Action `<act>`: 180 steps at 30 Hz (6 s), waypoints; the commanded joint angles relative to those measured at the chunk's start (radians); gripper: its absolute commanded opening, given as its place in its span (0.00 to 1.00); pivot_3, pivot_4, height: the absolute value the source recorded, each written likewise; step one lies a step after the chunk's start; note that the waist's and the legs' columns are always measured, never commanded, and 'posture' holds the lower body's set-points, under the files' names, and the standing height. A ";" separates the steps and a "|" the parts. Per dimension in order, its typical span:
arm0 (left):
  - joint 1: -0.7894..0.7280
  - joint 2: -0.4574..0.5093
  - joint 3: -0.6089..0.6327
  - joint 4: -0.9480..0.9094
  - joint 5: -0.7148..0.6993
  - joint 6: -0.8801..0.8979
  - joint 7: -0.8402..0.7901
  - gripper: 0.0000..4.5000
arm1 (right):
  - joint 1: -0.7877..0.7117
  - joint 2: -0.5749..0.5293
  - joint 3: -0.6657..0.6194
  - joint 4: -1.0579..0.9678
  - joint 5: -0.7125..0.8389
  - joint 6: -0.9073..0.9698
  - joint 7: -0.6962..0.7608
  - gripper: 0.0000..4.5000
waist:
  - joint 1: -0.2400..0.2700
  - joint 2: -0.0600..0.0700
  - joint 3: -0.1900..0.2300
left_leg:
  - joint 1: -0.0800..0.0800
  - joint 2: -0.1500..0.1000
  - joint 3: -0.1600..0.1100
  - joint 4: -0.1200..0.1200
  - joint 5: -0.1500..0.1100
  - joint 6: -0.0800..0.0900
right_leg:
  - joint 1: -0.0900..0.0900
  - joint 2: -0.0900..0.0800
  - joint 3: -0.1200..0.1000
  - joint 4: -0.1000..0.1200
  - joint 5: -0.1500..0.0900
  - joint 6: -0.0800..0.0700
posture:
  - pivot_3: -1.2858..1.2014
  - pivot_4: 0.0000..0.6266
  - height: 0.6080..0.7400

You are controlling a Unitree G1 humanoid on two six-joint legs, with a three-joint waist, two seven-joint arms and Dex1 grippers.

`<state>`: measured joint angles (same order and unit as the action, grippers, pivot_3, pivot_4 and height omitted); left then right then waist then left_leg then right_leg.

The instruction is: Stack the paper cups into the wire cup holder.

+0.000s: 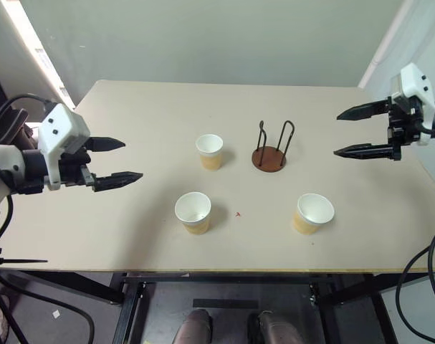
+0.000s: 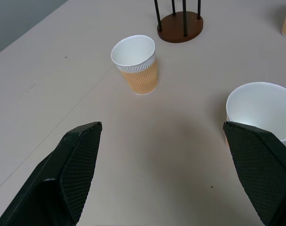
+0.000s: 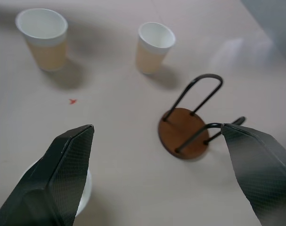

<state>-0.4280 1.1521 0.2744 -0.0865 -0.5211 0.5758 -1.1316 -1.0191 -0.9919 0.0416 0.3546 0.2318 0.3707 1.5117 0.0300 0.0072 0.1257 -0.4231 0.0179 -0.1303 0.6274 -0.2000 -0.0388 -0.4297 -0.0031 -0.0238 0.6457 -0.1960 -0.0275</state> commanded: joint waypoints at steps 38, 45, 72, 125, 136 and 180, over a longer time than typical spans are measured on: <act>0.016 -0.129 -0.008 -0.156 -0.036 0.028 0.128 0.98 | -0.146 0.662 -0.304 0.161 -0.012 0.572 -1.380 1.00 | 0.013 0.000 0.000 | -0.008 0.004 -0.001 0.001 -0.006 -0.009 | -0.011 0.003 -0.001 0.002 0.000 0.000 | 0.52 0.24 1.00; 0.024 -0.124 -0.007 -0.167 -0.045 0.037 0.139 0.98 | -0.115 0.702 -0.341 0.215 -0.009 0.516 -1.463 1.00 | 0.013 0.000 0.000 | -0.008 0.005 -0.001 0.001 -0.006 -0.009 | -0.011 0.004 -0.001 0.002 0.000 0.000 | 0.52 0.24 1.00; -0.054 -0.120 -0.065 -0.163 -0.113 0.080 0.027 0.99 | -0.006 0.480 0.091 -0.182 0.100 0.522 -0.636 0.01 | 0.009 0.000 0.000 | -0.011 0.006 0.000 0.003 -0.006 -0.011 | -0.012 0.005 -0.002 0.000 0.000 0.000 | 0.52 0.24 1.00; -0.157 -0.184 -0.272 -0.206 -0.021 -0.028 -0.104 0.99 | 0.383 -0.240 0.181 -0.877 0.052 0.526 -0.251 0.99 | 0.000 -0.006 -0.003 | 0.014 0.012 0.012 0.007 -0.009 -0.001 | 0.013 0.021 0.024 -0.002 -0.010 0.023 | 0.52 0.24 1.00; -0.117 -0.147 -0.239 -0.256 -0.029 0.004 -0.083 0.99 | 0.367 -0.158 0.352 -0.810 -0.086 0.461 -0.281 0.99 | 0.001 -0.006 -0.003 | 0.011 0.012 0.013 0.013 -0.015 0.005 | 0.012 0.021 0.027 -0.002 -0.008 0.020 | 0.52 0.24 1.00; -0.021 -0.097 -0.151 -0.224 0.010 -0.006 -0.050 0.99 | -0.055 0.121 0.323 -0.630 -0.005 0.194 -0.033 0.01 | -0.003 -0.005 -0.002 | 0.003 0.015 0.015 0.019 -0.028 0.004 | 0.001 0.020 0.027 0.000 -0.013 0.011 | 0.52 0.24 1.00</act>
<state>-0.4419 1.0562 0.0856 -0.2782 -0.4895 0.5675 -1.1911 -1.0634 -0.8682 0.3751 -0.2454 0.2344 0.5806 1.4722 0.0269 0.0025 0.1235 -0.4196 0.0324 -0.1149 0.6464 -0.2277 -0.0345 -0.4286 0.0165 0.0028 0.6465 -0.2091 -0.0167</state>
